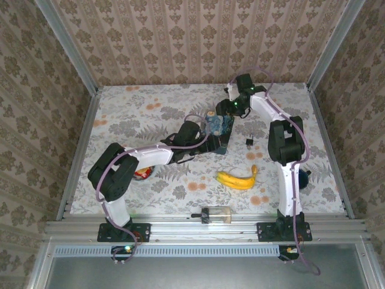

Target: Unlock a padlock with a key

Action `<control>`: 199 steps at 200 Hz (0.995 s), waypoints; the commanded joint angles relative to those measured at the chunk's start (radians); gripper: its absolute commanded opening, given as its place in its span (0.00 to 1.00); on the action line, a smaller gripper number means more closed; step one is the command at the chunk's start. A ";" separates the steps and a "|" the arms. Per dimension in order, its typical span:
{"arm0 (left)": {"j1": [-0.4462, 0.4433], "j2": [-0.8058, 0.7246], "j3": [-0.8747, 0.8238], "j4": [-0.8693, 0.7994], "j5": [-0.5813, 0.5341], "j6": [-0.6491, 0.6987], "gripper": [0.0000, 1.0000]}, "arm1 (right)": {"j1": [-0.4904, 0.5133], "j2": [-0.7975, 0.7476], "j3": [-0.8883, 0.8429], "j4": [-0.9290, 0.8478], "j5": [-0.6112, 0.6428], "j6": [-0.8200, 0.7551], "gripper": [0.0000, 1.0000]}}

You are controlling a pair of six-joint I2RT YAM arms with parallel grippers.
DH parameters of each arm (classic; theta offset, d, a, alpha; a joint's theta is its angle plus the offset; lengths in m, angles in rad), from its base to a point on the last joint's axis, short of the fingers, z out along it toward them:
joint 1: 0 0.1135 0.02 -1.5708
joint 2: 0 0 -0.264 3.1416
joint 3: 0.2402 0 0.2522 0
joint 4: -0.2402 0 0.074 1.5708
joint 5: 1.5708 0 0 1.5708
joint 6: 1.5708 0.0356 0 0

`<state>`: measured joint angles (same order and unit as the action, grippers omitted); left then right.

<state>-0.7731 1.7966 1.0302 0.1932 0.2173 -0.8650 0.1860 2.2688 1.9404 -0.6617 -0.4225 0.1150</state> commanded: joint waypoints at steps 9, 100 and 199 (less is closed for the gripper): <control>0.043 0.010 0.035 0.069 0.007 -0.020 0.76 | 0.006 -0.097 -0.128 -0.007 -0.018 0.066 0.59; 0.152 0.098 0.177 0.039 0.076 0.027 0.72 | 0.008 -0.306 -0.458 0.160 0.011 0.276 0.55; 0.189 0.149 0.269 0.005 0.107 0.047 0.74 | 0.013 -0.398 -0.548 0.201 0.065 0.322 0.59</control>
<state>-0.5873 1.9499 1.2667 0.1596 0.2741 -0.8371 0.1806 1.9247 1.4006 -0.4698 -0.3717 0.4236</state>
